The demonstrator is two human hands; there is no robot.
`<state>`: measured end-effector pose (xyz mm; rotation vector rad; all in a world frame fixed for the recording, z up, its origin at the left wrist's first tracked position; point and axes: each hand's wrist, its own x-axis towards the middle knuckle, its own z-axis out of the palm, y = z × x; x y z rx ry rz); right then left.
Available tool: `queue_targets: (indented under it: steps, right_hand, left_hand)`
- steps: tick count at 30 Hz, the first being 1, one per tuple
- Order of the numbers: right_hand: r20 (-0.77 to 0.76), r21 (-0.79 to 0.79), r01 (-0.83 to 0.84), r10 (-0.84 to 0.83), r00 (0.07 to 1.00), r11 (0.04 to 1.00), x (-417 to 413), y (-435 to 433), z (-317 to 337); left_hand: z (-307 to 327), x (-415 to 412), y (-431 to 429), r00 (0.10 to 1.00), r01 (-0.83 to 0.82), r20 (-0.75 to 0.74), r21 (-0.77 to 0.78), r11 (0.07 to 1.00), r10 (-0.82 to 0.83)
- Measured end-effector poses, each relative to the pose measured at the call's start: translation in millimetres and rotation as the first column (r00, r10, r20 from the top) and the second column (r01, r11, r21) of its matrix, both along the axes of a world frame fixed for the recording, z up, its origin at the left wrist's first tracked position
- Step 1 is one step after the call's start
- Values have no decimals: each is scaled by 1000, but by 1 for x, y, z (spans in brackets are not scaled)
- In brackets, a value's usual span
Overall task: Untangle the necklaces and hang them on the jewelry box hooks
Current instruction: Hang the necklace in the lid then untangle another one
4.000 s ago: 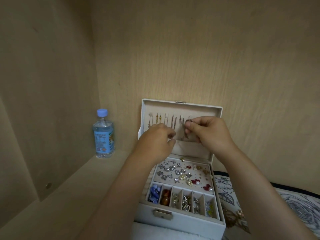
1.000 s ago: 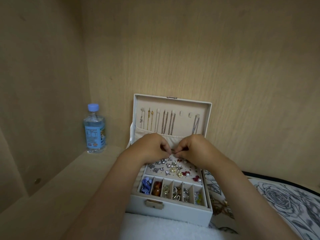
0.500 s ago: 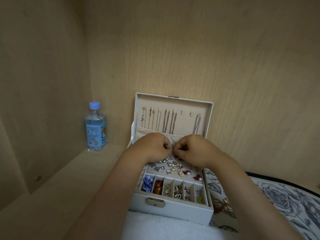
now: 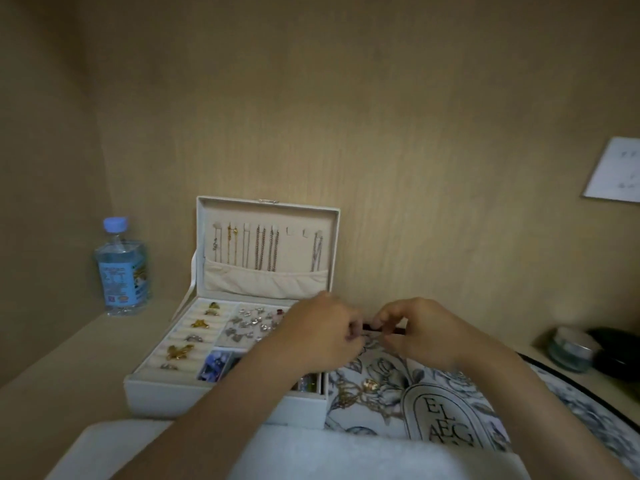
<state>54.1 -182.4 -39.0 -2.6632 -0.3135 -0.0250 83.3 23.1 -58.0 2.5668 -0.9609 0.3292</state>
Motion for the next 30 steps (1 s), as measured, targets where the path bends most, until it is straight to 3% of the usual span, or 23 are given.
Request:
queue_targets:
  steps: [4,8,16,19,22,26,30]
  right_hand:
    - [-68,21,10,-9,998,1000,-22,-26,-20]
    - [-90,21,-24,26,996,1000,-24,-21,-42]
    - [-56,2,-108,108,993,994,-15,-4,-57]
    - [-56,83,-86,91,994,993,-15,-8,-56]
    - [-101,323,-38,74,992,946,-18,-12,-49]
    - [-134,638,38,62,989,769,-21,-13,-34]
    - [-79,731,56,3,997,680,-21,-18,-21]
  left_hand:
    - [-14,-10,-25,981,11,184,227,974,-54]
    - [-12,-21,-39,997,1,78,325,946,-28]
    - [-16,-31,-41,995,-102,42,467,878,94]
    - [-19,-34,-42,991,-135,44,392,910,128]
    - [-20,-36,-41,989,-145,43,263,954,139]
    - [-9,-38,-39,949,-104,-305,-64,992,80]
    - [6,-33,-37,891,-143,-454,-305,942,-11]
